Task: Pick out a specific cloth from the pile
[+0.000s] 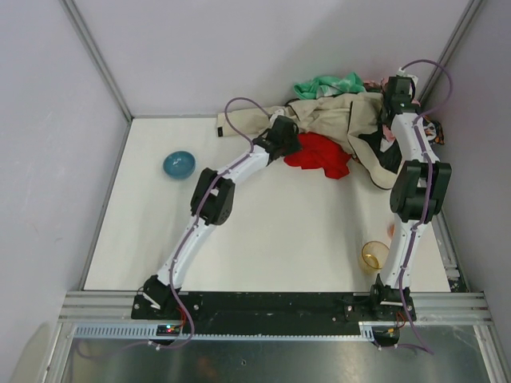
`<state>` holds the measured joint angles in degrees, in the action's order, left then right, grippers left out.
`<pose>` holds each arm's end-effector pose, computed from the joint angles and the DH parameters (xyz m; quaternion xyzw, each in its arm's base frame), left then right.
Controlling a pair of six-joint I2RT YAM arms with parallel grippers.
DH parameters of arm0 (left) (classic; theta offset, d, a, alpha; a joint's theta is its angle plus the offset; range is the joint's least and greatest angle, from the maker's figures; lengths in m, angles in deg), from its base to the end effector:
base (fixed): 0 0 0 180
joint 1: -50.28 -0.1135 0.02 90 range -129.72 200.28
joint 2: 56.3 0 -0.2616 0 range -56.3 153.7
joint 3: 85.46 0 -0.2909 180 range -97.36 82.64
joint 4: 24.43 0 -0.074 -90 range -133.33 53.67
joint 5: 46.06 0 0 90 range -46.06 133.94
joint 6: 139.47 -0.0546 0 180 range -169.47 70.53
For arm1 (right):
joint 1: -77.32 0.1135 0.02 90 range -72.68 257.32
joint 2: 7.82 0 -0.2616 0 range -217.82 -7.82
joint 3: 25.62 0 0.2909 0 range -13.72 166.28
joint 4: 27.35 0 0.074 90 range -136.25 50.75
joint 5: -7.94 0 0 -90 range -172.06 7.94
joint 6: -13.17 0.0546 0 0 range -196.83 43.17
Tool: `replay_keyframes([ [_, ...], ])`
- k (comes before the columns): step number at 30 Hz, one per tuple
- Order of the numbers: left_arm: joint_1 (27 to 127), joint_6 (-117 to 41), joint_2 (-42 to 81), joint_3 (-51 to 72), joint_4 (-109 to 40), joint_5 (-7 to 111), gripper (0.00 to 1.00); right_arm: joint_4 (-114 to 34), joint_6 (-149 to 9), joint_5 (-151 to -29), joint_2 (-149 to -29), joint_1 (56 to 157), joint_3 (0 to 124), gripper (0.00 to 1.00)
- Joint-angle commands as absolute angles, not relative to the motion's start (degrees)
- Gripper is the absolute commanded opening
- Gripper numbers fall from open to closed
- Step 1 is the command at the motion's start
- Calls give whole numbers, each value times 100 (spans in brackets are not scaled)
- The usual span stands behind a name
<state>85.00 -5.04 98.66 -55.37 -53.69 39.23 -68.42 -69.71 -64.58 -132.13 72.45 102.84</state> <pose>0.5392 -0.3682 0.1262 -0.0939 0.8787 -0.2693 0.3829 0.5550 -0.0637 0.2749 0.1599 0.8723 -0.1272 0.4442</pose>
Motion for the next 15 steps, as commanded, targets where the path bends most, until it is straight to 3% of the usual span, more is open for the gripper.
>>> replay_keyframes([
  [1,8631,-645,9542,-5441,-5443,3838,24,-6974,-6778,-6502,-13234,7178,10178,21],
  [3,8638,-861,9046,-5100,-5443,3741,6,-7071,-6751,-6519,-13266,7182,10177,23],
  [7,8639,-1408,7554,-3829,-5430,3514,1,-7200,-6819,-6742,-13135,7228,10103,33],
  [9,8640,-1579,6521,-2878,-5425,3475,1,-7211,-6966,-6783,-12995,7340,10038,48],
  [10,8640,-1602,5983,-2356,-5403,3486,1,-7247,-7052,-6734,-12935,7400,10028,65],
  [12,8651,-1660,4935,-1213,-5326,3560,1,-7331,-7187,-6493,-12781,7534,10041,88],
  [15,8728,-1878,3367,368,-5265,3433,1,-7407,-7287,-6203,-12355,7776,9993,98],
])
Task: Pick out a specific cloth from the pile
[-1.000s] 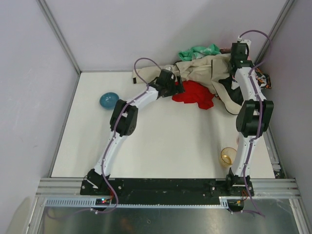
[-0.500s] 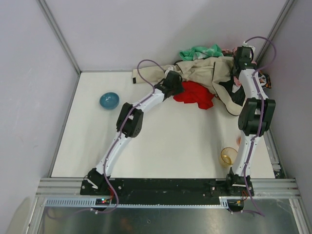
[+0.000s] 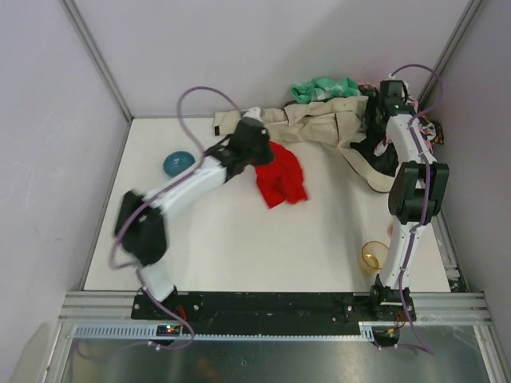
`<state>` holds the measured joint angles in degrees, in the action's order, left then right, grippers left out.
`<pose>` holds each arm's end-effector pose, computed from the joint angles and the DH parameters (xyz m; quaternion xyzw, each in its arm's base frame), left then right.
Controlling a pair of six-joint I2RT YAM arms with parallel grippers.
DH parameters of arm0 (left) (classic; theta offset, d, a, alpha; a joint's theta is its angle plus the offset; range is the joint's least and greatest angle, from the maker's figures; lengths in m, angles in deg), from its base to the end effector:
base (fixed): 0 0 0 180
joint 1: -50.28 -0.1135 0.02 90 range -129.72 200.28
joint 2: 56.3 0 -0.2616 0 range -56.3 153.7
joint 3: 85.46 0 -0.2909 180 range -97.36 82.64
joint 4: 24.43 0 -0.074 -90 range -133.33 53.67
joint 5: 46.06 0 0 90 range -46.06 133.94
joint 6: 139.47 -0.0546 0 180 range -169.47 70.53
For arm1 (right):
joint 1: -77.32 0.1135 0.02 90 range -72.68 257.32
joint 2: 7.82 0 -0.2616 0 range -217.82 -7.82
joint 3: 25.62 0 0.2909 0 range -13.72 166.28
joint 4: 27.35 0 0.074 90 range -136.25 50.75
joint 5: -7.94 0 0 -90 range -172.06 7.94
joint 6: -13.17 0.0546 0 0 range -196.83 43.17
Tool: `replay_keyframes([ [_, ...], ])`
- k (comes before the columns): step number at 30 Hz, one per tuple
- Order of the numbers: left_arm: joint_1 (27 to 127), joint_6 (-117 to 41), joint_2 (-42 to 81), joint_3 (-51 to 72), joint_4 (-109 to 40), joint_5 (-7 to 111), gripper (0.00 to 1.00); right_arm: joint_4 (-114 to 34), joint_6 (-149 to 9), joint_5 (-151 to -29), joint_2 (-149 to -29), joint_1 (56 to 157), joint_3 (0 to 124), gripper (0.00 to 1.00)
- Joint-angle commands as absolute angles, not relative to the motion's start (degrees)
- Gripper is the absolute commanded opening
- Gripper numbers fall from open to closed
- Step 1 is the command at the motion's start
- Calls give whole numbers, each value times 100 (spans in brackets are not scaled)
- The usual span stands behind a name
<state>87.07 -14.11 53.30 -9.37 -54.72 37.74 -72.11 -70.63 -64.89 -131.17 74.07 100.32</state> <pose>0.4048 -0.2953 0.2557 -0.0135 0.8899 -0.2281 0.3949 0.5461 -0.0472 0.2605 0.1348 0.8958 -0.1261 0.4042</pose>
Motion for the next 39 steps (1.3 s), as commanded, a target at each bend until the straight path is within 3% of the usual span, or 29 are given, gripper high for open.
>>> replay_keyframes([
  [1,8746,-1883,2780,792,-5266,3399,1,-7358,-7305,-6093,-12141,7877,9892,99],
  [6,8862,-1791,378,2305,-5290,3561,1,-7226,-7424,-5975,-11136,8497,9453,99],
  [12,8886,-1583,-1316,2831,-5658,3980,1,-7273,-7408,-6490,-9892,9371,8769,99],
  [19,8889,-1237,-1795,3161,-5827,4558,1,-6877,-6894,-7305,-8702,10428,7272,99],
  [24,8892,-953,-1570,3665,-5843,4613,3,-6794,-6386,-7176,-8003,11197,6427,99],
  [28,8893,-714,-1270,4236,-5942,4199,19,-7088,-6127,-6620,-7751,11778,6128,99],
  [29,8894,-655,-1165,4334,-6031,4077,33,-7203,-6070,-6393,-7707,11882,6087,99],
  [31,8890,-543,-934,4416,-6285,3860,71,-7423,-5840,-6010,-7615,12045,6021,99],
  [32,8888,-508,-834,4402,-6427,3775,85,-7511,-5685,-5878,-7565,12073,5990,99],
  [33,8892,-490,-776,4347,-6563,3706,92,-7594,-5568,-5723,-7504,12082,5935,99],
  [35,8888,-495,-767,4141,-6840,3506,98,-7705,-5277,-5491,-7367,12049,5816,99],
  [39,8893,-529,-945,3449,-7699,2512,99,-7759,-4814,-5458,-6973,11709,5400,99],
])
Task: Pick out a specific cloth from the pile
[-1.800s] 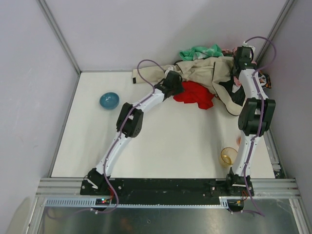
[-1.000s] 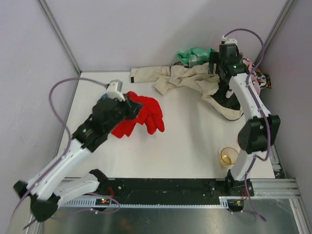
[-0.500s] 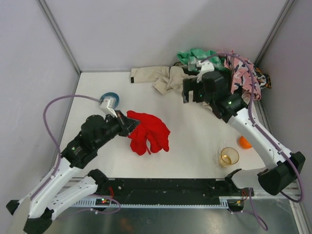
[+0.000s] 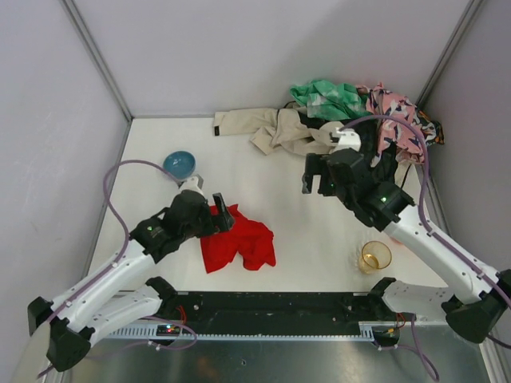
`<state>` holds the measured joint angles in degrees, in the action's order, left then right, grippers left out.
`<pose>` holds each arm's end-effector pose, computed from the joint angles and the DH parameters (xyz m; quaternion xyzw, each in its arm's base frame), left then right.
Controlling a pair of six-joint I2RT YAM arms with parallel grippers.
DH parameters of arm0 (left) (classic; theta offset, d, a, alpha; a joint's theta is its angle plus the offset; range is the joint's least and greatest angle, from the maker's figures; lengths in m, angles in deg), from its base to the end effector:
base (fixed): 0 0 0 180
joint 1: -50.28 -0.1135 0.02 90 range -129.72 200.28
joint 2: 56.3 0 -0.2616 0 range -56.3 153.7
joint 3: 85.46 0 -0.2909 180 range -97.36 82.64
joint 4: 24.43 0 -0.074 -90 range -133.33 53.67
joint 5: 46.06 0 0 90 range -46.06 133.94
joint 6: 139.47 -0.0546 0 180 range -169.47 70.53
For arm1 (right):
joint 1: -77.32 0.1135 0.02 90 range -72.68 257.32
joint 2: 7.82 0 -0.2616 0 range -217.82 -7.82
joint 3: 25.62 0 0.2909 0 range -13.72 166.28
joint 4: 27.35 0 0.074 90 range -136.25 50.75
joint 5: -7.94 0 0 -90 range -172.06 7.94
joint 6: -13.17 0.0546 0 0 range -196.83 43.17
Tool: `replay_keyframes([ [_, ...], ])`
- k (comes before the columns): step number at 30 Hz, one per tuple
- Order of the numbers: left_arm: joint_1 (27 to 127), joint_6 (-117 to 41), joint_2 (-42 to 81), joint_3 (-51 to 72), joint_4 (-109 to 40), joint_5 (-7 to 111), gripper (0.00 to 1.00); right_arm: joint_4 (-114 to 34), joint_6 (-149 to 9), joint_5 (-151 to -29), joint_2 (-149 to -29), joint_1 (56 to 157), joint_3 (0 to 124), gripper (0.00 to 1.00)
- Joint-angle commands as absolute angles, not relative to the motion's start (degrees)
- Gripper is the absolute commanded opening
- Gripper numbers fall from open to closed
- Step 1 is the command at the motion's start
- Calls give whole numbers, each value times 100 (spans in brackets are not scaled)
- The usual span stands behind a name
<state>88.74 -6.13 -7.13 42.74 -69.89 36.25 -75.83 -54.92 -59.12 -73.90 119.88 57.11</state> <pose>0.1874 -0.1395 0.2377 -0.0657 0.9124 -0.2149 0.3420 0.2341 0.1860 0.3704 -0.0584 0.8599 0.1071 0.4957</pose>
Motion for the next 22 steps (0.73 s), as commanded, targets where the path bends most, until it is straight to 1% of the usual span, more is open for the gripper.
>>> replay_keyframes([
  [1,8890,-461,-980,3246,-7999,2126,100,-7710,-4776,-5514,-6791,11619,5275,99],
  [3,8883,-305,-1060,2874,-8556,1471,100,-7635,-4684,-5621,-6459,11380,4869,99],
  [5,8881,-213,-1227,2672,-8900,1204,100,-7601,-4558,-5639,-6106,11155,4511,99],
  [12,8878,-122,-1911,2713,-9138,1022,100,-7727,-4254,-5018,-5086,10976,3825,99],
  [22,8880,-117,-1829,2682,-9165,1192,100,-7675,-4327,-5059,-4715,10983,3515,99],
])
